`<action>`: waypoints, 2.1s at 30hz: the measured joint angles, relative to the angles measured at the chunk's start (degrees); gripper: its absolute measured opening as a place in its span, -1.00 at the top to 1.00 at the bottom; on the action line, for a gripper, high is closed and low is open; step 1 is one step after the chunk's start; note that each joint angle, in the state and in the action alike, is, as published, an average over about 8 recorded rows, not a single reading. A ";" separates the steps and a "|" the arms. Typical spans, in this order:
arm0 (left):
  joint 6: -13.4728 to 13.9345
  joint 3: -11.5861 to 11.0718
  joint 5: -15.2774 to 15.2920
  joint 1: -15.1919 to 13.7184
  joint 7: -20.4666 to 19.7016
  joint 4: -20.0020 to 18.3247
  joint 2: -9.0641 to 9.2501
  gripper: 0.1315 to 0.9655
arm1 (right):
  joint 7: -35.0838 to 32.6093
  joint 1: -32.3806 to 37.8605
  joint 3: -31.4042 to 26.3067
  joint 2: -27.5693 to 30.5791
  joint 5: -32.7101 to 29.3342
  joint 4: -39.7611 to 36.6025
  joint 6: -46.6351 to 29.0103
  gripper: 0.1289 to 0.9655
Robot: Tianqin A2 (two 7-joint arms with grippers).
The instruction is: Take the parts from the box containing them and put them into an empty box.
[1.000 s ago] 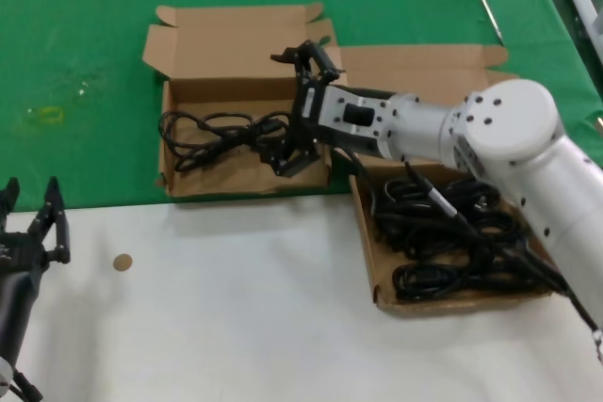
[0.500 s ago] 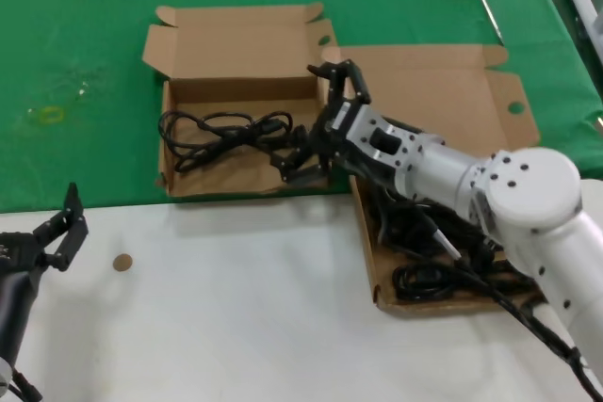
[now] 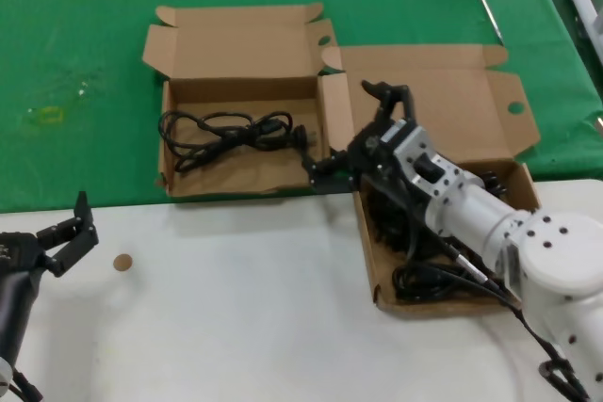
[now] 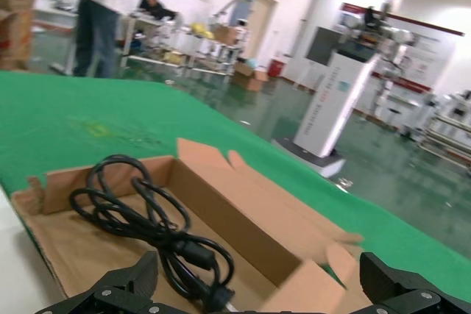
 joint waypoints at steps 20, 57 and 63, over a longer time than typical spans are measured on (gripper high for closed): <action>0.00 0.00 0.00 0.00 0.02 0.00 0.00 -0.98 | 7.04 -16.50 7.51 1.60 5.84 13.62 11.47 -1.00; 0.00 0.00 -0.01 0.00 0.01 0.00 0.00 -1.00 | 11.12 -26.03 11.86 2.52 9.22 21.50 18.11 -1.00; 0.00 0.00 -0.01 0.00 0.01 0.00 0.00 -1.00 | 11.12 -26.03 11.86 2.52 9.22 21.50 18.11 -1.00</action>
